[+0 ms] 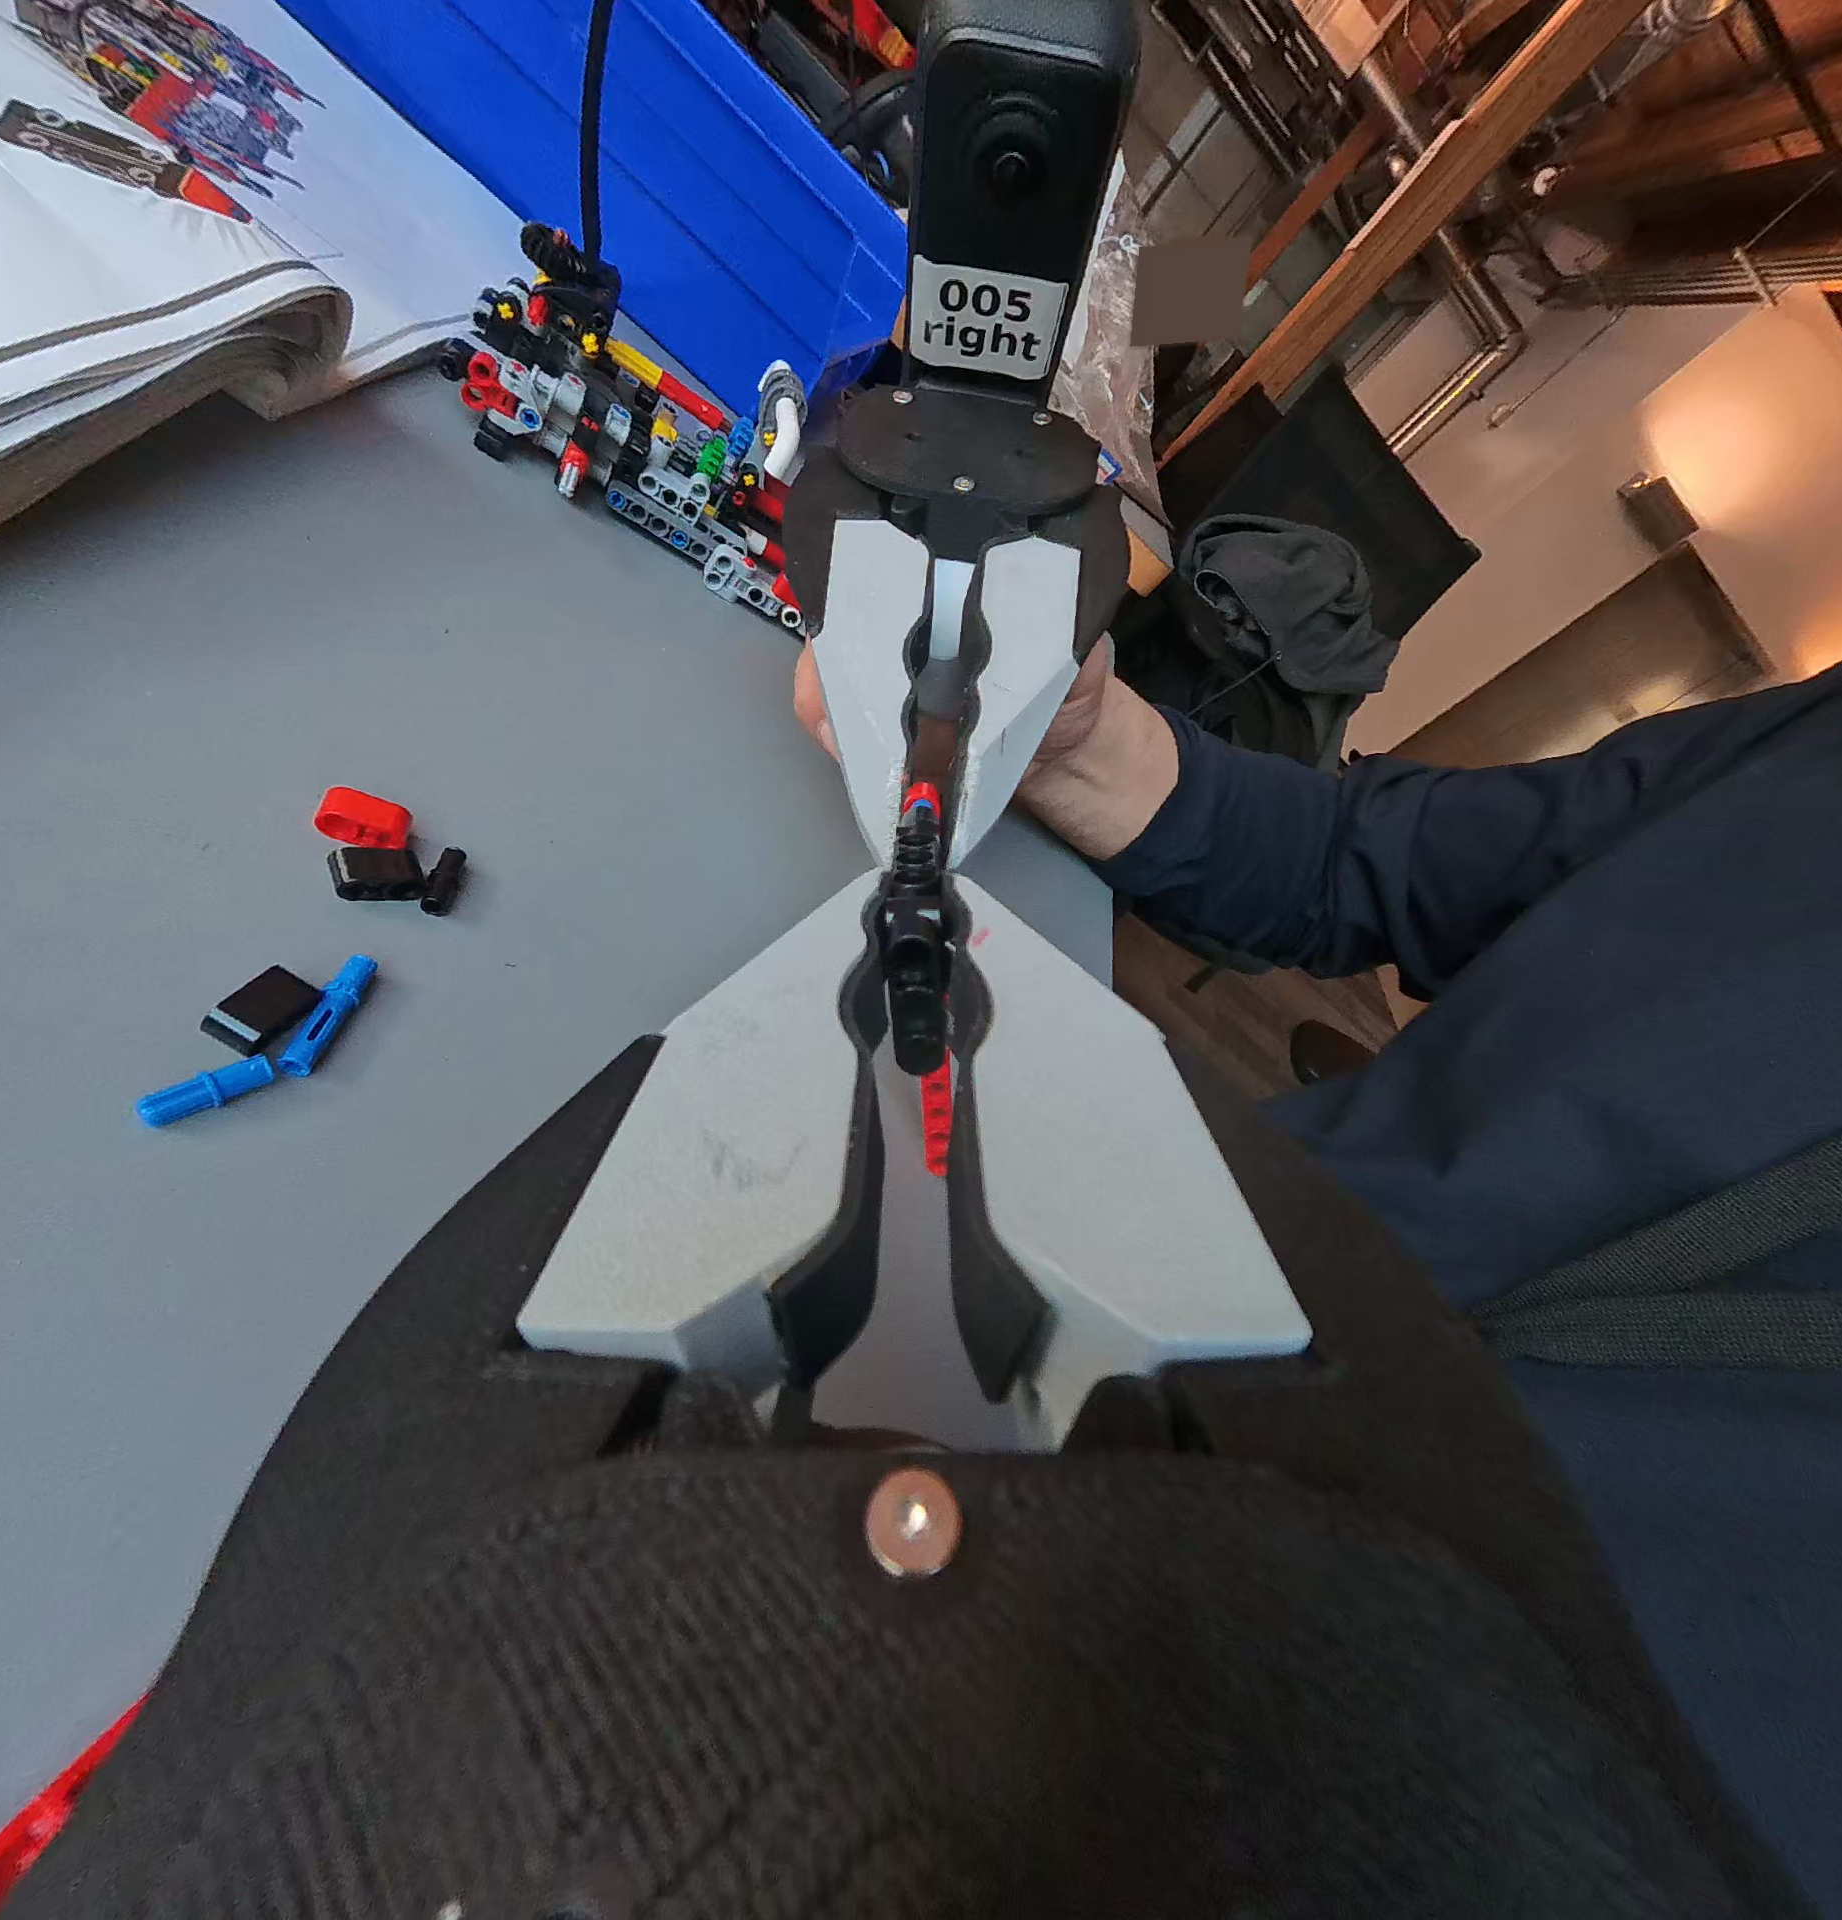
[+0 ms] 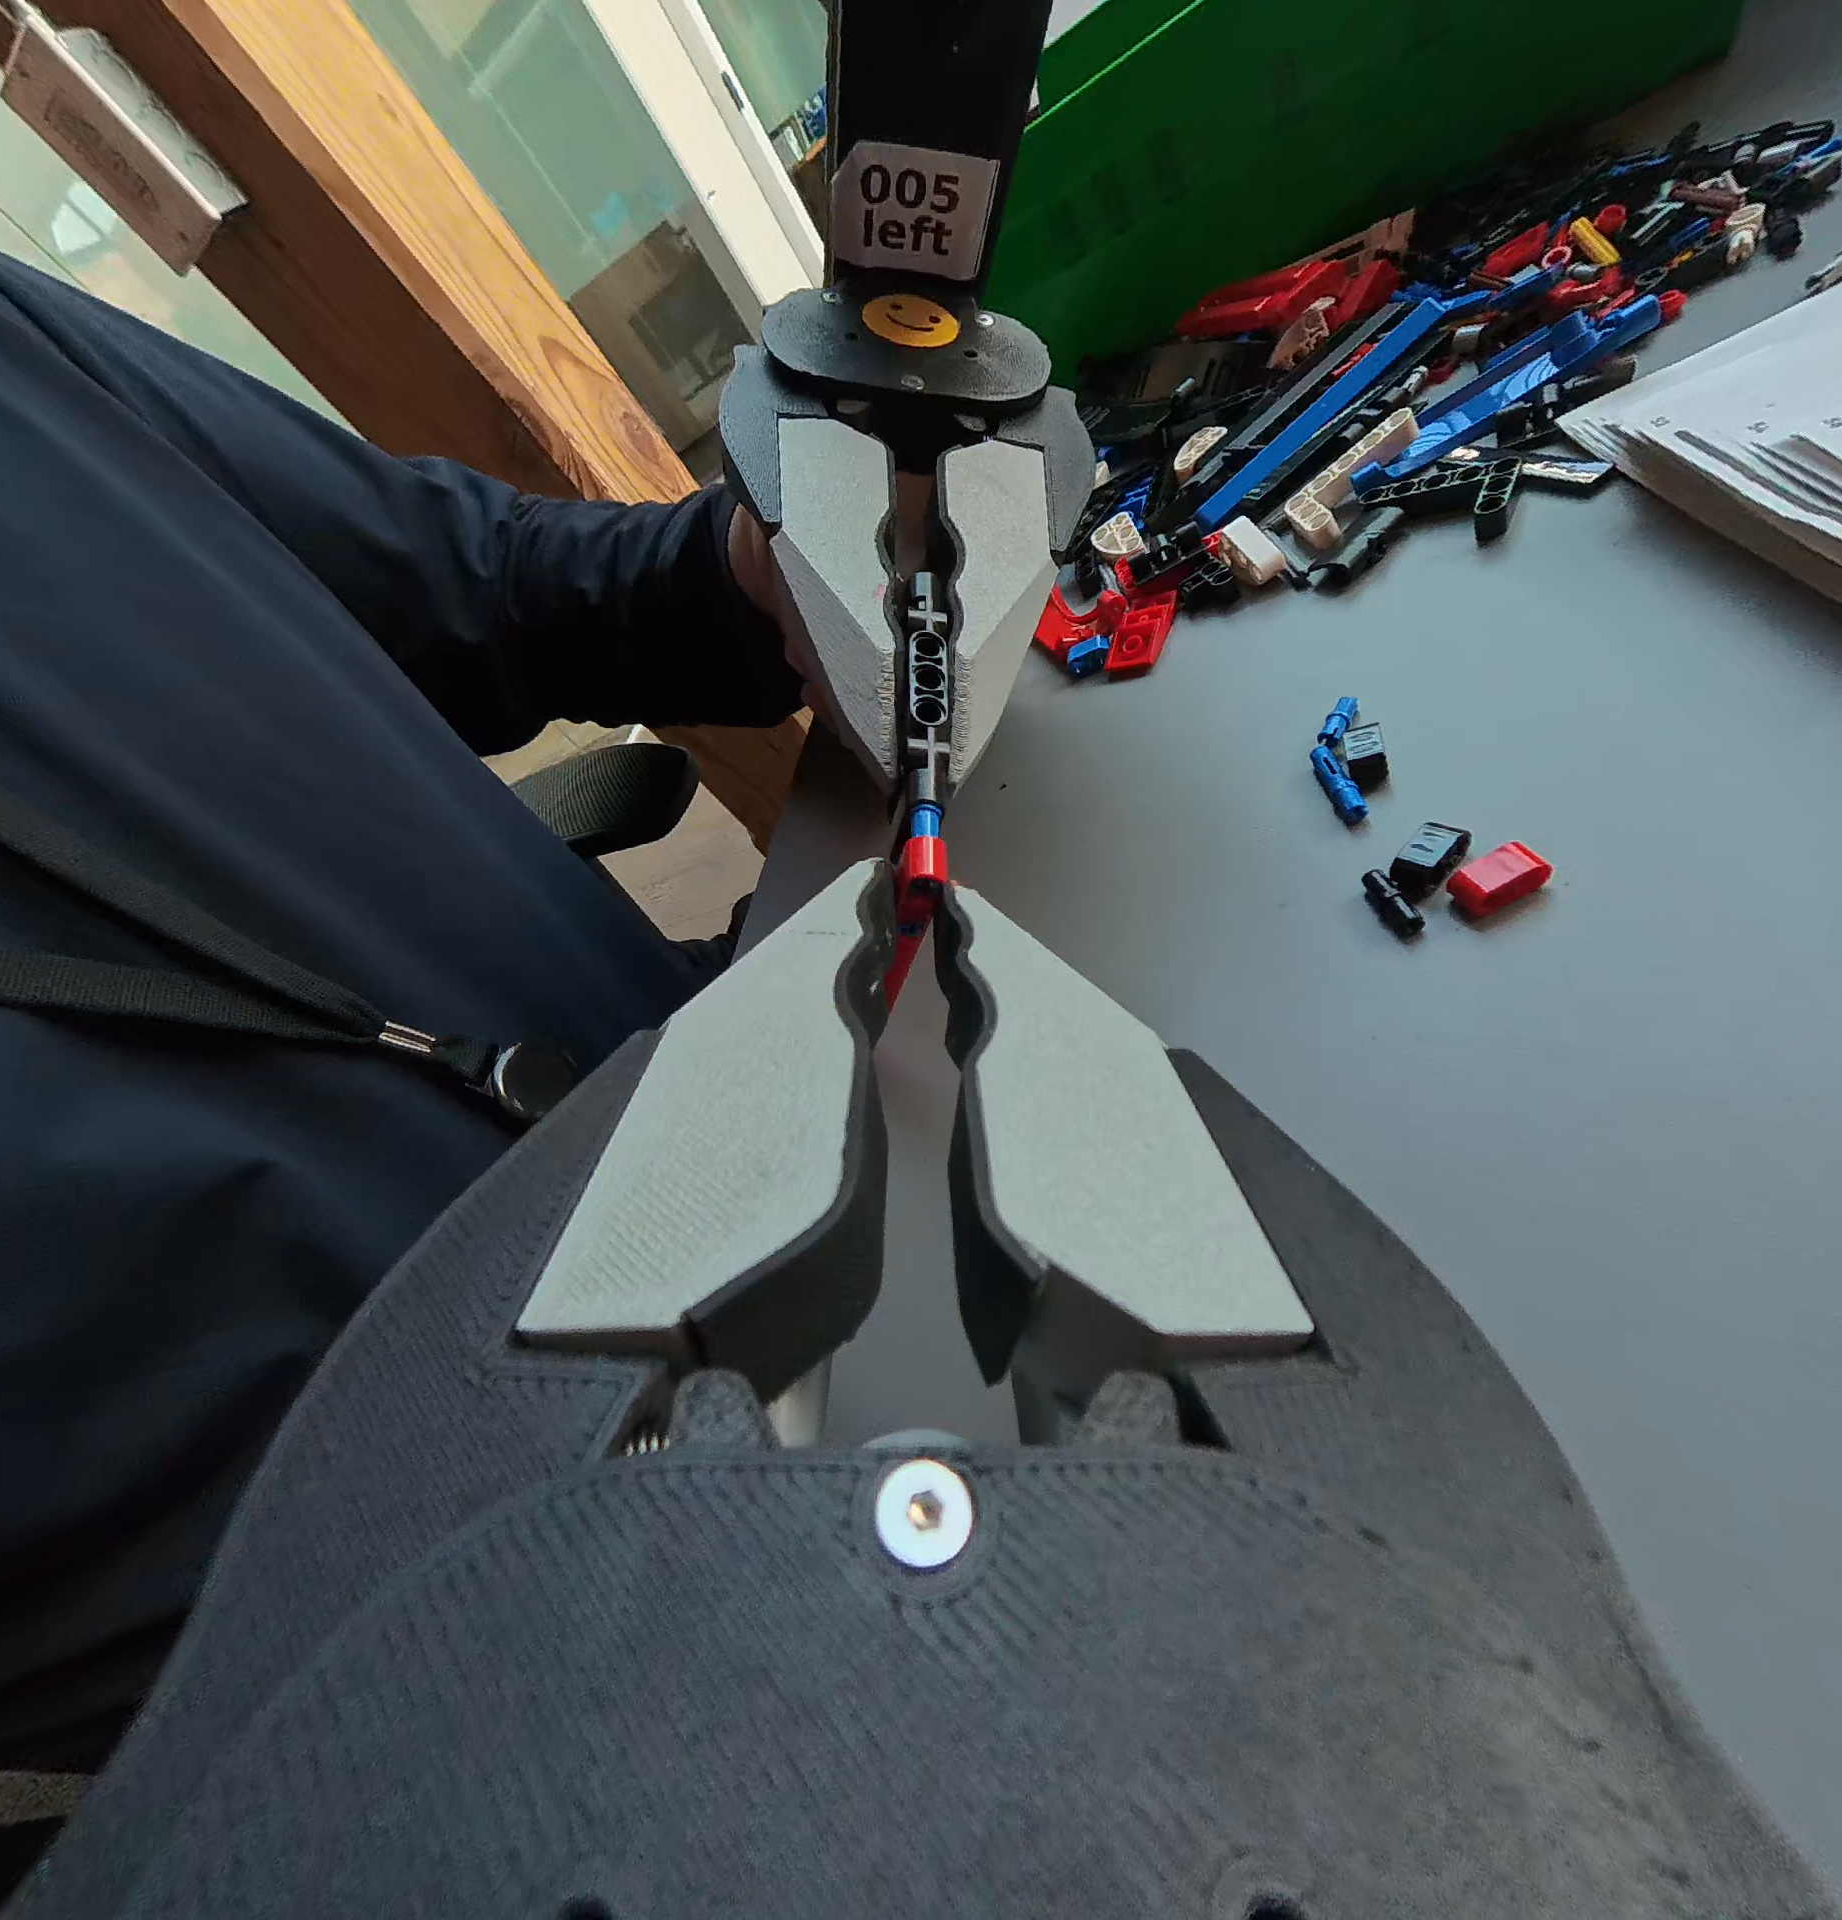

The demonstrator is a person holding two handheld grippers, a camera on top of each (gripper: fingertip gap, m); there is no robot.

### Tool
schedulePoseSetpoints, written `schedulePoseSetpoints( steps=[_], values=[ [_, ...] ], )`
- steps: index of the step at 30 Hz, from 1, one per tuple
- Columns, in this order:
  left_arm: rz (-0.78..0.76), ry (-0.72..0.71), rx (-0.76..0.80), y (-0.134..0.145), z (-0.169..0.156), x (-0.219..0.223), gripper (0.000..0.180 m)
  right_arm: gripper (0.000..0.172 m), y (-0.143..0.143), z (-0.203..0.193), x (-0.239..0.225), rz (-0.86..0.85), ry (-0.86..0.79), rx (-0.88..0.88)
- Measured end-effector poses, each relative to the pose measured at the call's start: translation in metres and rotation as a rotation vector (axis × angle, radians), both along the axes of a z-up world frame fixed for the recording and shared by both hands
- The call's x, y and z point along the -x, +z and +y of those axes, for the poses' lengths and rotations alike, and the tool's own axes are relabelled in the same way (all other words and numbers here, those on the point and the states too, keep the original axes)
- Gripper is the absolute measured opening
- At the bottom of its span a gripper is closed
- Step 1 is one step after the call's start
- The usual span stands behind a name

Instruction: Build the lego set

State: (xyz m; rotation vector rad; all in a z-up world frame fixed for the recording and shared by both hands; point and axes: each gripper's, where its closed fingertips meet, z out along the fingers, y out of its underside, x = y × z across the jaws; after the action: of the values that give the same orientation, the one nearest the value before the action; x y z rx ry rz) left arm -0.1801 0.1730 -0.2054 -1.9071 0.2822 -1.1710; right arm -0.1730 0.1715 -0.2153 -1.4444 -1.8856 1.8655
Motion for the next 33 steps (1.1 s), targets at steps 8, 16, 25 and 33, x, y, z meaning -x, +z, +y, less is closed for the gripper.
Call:
schedulePoseSetpoints(
  steps=[8, 16, 25, 33],
  values=[
    [-0.012, 0.123, -0.175, 0.033, 0.011, 0.005, 0.005, 0.017, 0.039, 0.016, 0.006, 0.198, -0.133, 0.080],
    [-0.144, 0.151, -0.173, 0.036, 0.011, -0.007, 0.005, 0.004, 0.034, 0.009, -0.005, 0.166, -0.078, 0.058],
    [0.403, -0.100, -0.123, 0.016, -0.015, -0.006, 0.018, 0.004, 0.027, -0.007, -0.010, 0.150, -0.013, -0.136],
    [0.325, -0.160, -0.141, 0.010, -0.014, -0.022, 0.005, 0.004, 0.031, -0.006, -0.016, 0.138, 0.004, -0.027]
  ],
)
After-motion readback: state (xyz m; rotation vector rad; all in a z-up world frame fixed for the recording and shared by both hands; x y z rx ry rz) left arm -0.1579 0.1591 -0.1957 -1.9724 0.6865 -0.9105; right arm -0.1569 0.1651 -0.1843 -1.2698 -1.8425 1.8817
